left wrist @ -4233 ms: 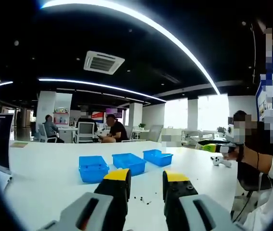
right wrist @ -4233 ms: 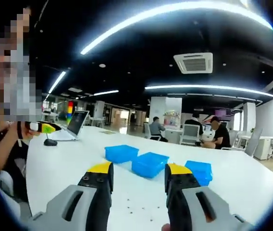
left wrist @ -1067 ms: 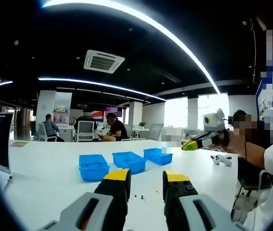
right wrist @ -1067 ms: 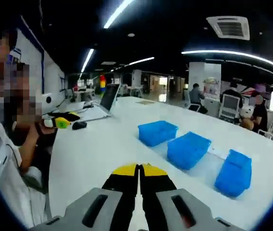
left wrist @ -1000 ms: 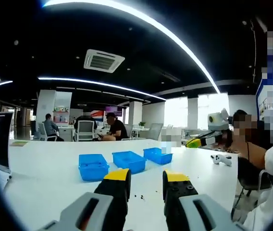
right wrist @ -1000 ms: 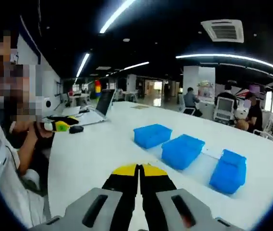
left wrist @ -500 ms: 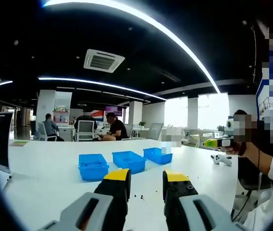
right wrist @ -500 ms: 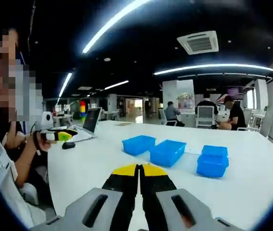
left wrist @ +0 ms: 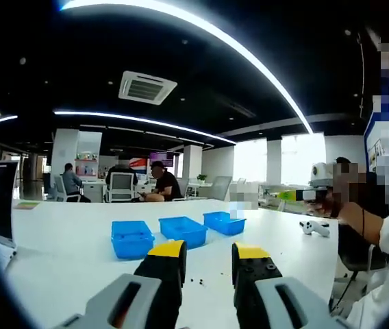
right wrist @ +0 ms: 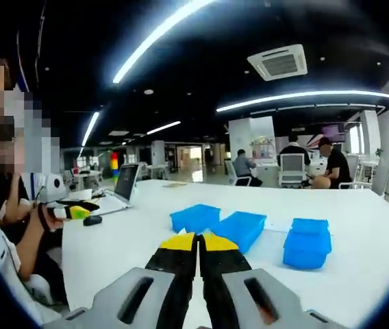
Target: Pick up the resistors one by one and place each resistor into its matching bin, sorting the parts by color and model until every resistor is separated into the correct bin for its type
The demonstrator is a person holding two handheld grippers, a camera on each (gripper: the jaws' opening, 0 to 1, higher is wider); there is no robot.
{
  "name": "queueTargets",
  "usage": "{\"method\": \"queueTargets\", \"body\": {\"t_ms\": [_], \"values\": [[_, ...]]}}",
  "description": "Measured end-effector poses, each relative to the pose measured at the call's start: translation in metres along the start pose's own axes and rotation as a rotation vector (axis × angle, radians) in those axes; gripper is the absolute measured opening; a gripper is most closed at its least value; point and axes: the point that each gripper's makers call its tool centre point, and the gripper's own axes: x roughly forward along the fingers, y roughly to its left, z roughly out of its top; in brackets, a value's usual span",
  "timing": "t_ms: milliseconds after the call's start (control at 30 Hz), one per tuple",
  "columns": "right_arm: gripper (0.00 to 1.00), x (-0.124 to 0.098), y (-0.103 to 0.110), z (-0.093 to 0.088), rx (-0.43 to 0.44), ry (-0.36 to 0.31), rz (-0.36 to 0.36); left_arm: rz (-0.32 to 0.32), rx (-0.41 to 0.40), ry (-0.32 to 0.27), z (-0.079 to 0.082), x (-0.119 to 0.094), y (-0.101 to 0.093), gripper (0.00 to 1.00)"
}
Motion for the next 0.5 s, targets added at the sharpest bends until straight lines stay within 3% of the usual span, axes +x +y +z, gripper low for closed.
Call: {"method": "queueTargets", "body": {"t_ms": [300,400,500], "values": [[0.04,0.087,-0.019,0.009,-0.028,0.070,0.008,0.005,0.001,-0.011,0.004,-0.004,0.003,0.28],[0.04,0.120,-0.034,0.006,-0.051,0.099,-0.018,0.008,0.000,-0.013,0.005,-0.005,0.004,0.28],[0.04,0.150,-0.053,-0.002,-0.021,0.132,-0.047,0.008,0.000,-0.016,0.006,-0.006,0.004,0.28]]}}
